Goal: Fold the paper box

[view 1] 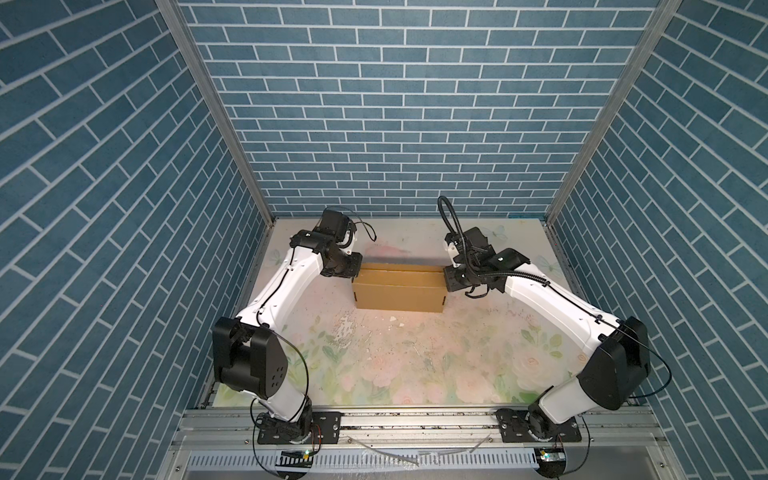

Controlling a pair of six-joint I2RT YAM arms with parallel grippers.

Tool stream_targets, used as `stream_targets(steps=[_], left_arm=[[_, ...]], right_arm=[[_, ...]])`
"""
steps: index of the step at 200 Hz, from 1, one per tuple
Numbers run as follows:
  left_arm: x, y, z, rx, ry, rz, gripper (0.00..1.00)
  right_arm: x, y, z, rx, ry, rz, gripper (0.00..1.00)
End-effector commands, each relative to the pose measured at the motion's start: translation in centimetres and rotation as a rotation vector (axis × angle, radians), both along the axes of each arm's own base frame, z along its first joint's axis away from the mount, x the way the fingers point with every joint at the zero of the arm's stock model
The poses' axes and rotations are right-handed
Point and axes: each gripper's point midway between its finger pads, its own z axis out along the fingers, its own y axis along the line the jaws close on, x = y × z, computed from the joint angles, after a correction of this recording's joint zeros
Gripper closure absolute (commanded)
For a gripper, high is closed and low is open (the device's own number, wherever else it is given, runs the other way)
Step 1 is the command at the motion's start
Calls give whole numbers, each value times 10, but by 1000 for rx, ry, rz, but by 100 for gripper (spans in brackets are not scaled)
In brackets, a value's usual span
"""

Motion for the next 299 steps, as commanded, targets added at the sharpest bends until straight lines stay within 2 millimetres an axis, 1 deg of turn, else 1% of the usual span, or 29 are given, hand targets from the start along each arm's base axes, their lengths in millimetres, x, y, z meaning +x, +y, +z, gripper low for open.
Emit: stream_targets(steps=[1, 82, 173, 240, 299], left_arm=[[-6, -24, 6, -78, 22, -82, 100], [-5, -23, -1, -63, 39, -86, 100], [-5, -25, -2, -66, 44, -89, 100], [-7, -25, -3, -66, 48, -95, 100], [-8, -25, -1, -61, 55, -105, 100]], right_arm=[[-1, 29, 22, 115, 2, 53, 99], [2, 32, 19, 111, 28, 39, 99], [3, 35, 15, 117, 49, 18, 99], [1, 40, 19, 123, 53, 19, 99], [1, 41, 16, 119, 68, 11, 99]])
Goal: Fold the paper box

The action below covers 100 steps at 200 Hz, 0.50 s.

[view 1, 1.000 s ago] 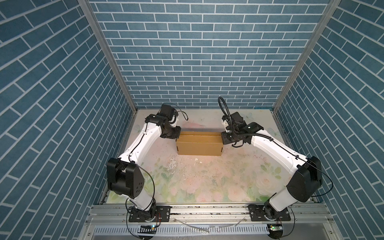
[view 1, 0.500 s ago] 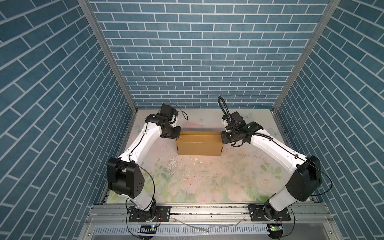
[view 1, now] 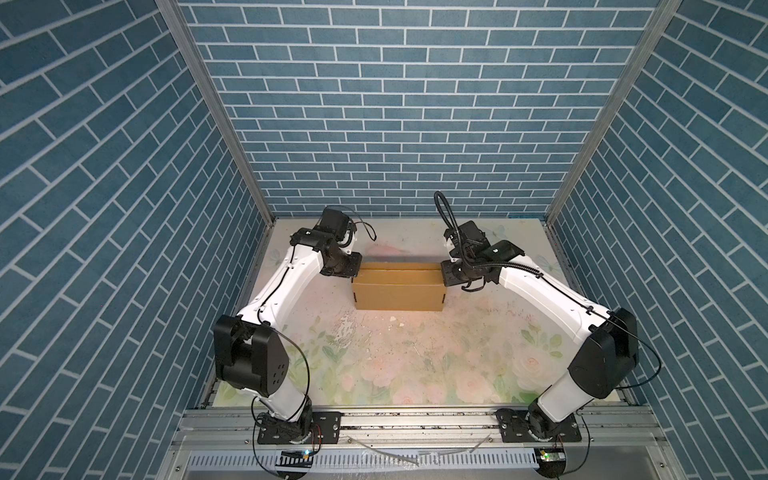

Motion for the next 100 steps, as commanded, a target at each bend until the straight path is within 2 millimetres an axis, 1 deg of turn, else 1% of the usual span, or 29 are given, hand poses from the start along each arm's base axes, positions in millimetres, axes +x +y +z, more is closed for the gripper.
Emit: stream_targets(steps=[1, 89, 100], left_arm=[[-8, -26, 0, -74, 42, -93, 100], [-9, -26, 0, -66, 66, -104, 100], [-9, -26, 0, -65, 69, -105, 100]], right_arm=[[-6, 36, 16, 117, 12, 62, 99], [-6, 37, 13, 108, 31, 56, 99], [-9, 42, 13, 126, 50, 71, 99]])
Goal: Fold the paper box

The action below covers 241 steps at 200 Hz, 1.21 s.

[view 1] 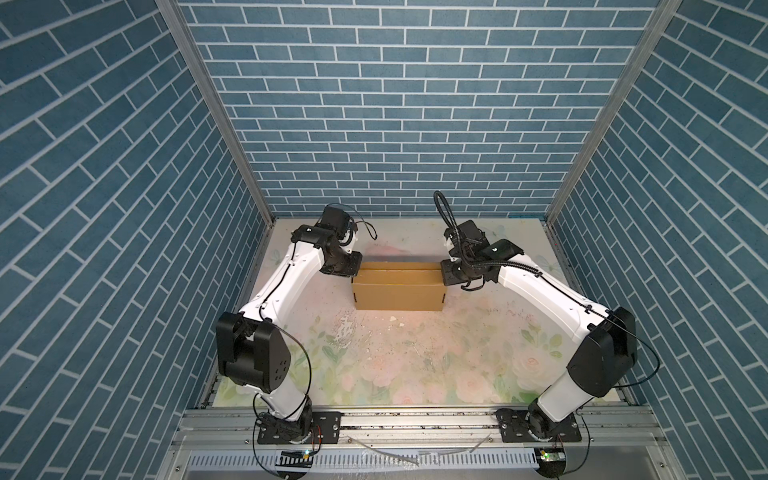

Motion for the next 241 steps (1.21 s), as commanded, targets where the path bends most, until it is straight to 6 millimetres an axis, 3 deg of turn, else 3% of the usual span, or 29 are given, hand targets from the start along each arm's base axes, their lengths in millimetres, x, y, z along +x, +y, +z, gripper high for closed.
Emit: stream_targets(steps=[1, 150, 241], left_arm=[[-10, -26, -1, -80, 49, -90, 100], [-9, -28, -2, -77, 68, -101, 100], [-10, -18, -8, -52, 19, -50, 100]], right_arm=[[-11, 40, 12, 124, 39, 84, 99], [-11, 42, 7, 120, 68, 78, 98], [-18, 21, 0, 32, 40, 85, 96]])
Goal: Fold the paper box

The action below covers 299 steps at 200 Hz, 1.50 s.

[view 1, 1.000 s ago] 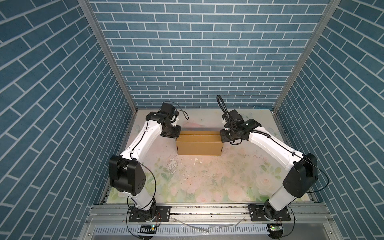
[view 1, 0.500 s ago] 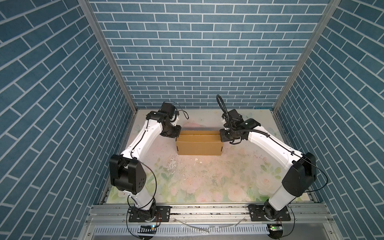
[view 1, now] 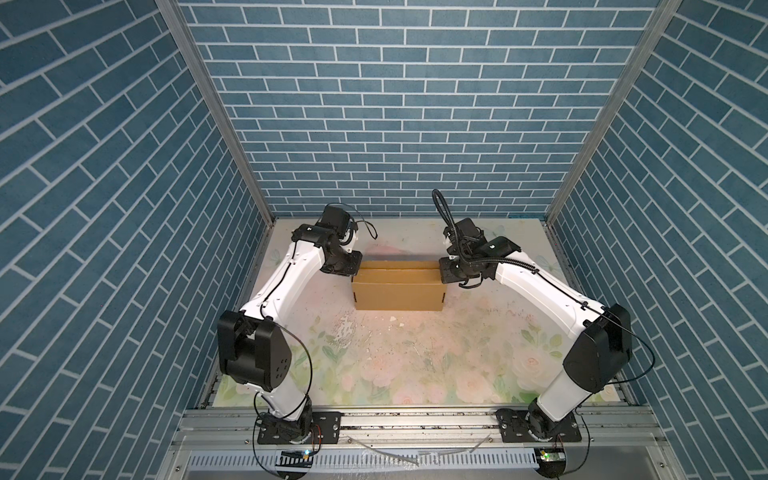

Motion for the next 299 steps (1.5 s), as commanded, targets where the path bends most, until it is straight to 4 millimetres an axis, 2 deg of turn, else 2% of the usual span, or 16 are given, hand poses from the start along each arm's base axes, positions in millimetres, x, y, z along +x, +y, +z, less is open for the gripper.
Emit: stream_targets(steps=[1, 173, 240, 299], left_arm=[[-13, -19, -7, -57, 32, -47, 100], [-14, -15, -13, -61, -6, -10, 100], [-16, -9, -18, -70, -42, 48, 100], [-13, -6, -24, -70, -62, 87, 100]], right_arm=[[-21, 18, 0, 30, 26, 103, 96], [-26, 9, -10, -11, 11, 135, 96], [-26, 11, -10, 14, 9, 113, 83], [-29, 6, 4, 41, -23, 97, 67]])
